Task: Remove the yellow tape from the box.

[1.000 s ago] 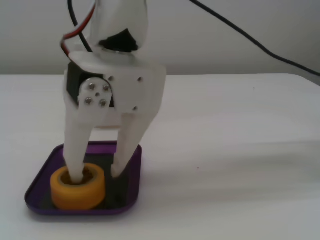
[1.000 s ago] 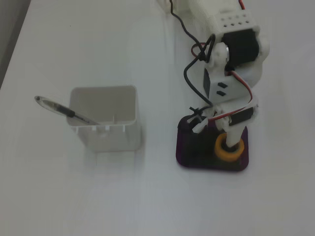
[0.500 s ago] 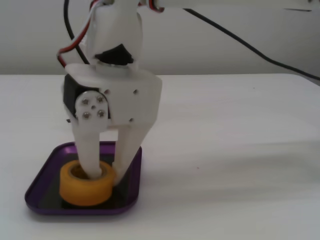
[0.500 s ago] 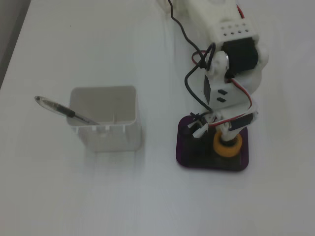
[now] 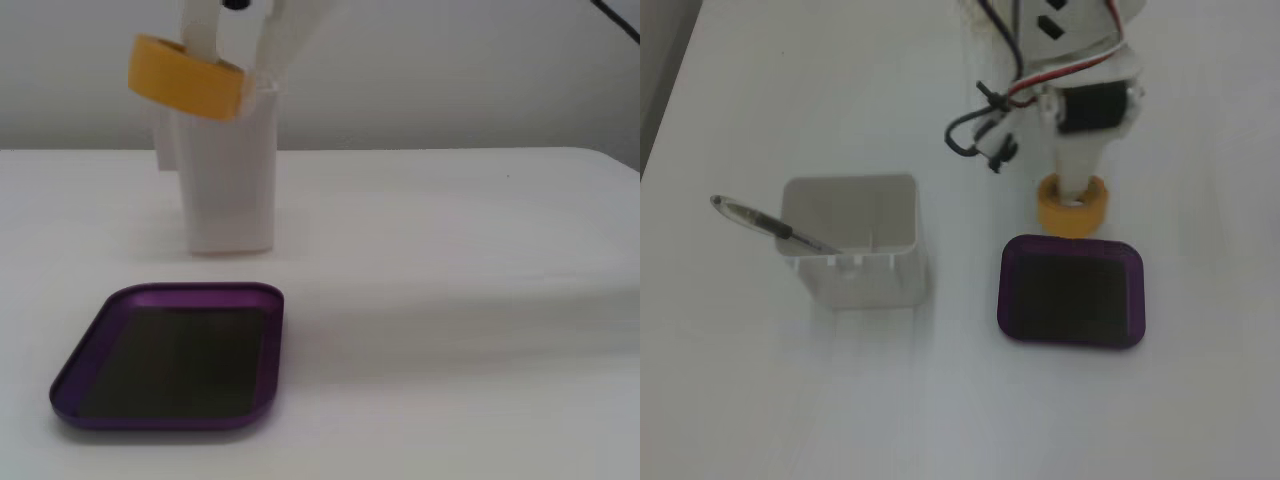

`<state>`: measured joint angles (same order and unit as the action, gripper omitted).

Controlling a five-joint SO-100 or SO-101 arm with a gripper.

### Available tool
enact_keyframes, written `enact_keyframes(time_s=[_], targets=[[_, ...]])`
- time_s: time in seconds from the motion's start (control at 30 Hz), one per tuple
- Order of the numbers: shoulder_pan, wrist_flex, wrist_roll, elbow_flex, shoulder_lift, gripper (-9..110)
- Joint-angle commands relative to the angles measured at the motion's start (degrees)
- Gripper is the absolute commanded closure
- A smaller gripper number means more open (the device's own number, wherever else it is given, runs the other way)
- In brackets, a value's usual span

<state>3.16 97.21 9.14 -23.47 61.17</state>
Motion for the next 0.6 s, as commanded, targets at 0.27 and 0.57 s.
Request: enact_keyframes(time_s=[0.27, 0.57], targets=[[-1.14, -10.28, -2.9, -43.07, 22.5, 102], [-1.23, -28.21, -2.29, -67.59, 25.84, 102]])
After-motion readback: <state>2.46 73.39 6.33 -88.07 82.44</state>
